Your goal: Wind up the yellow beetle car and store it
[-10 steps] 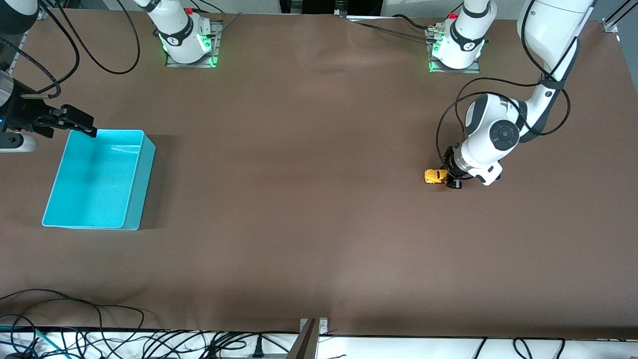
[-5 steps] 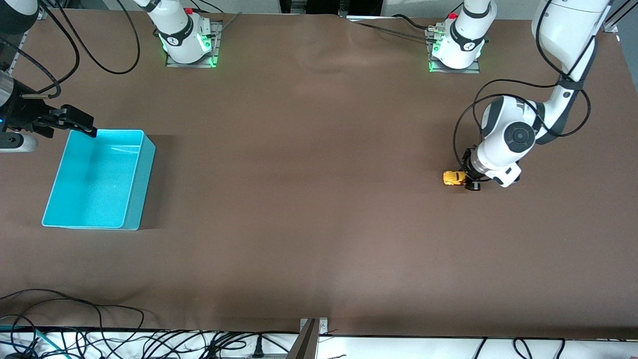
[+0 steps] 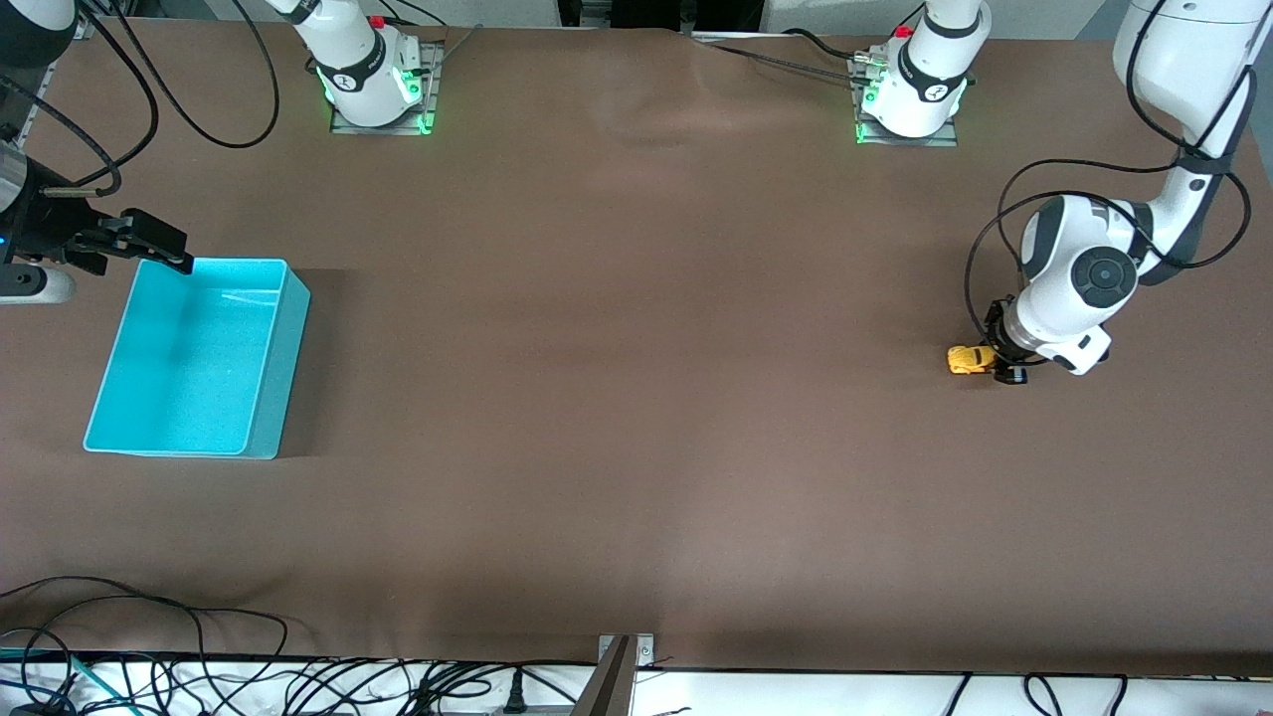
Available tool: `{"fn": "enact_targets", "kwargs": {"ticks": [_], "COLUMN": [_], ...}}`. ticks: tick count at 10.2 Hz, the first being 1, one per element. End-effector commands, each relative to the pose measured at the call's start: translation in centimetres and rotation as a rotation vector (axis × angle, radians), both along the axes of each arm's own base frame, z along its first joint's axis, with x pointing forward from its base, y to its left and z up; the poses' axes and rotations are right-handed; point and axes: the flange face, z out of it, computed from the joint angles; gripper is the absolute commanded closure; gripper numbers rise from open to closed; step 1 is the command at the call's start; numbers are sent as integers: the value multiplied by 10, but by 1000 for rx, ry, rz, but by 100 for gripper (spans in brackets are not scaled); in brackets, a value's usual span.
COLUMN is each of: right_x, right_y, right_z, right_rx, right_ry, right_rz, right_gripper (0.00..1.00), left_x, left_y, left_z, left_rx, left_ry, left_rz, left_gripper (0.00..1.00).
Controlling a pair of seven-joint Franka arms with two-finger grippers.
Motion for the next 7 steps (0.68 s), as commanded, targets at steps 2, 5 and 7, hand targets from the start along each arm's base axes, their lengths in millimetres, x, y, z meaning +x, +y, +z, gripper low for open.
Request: {"fn": "enact_targets", "kwargs": {"ticks": [2,5,7], "right_x": [-4,-4,-4], "right_y": [0,0,0], "right_z": [6,6,6], "right_rx": [17,17,17], "right_ry": [-10,-10,-10], "right_rz": [-13,-13,-13], "right_gripper": [0,0,0], "left_x": [13,12,12], "left_y": [18,24,26], "left_z": [-49,-49,-49], "left_rx": [-11,-5,-4], "left_ry": [1,2,2], "left_rz": [-17,-16,-16], "left_gripper": [100,100,100]}}
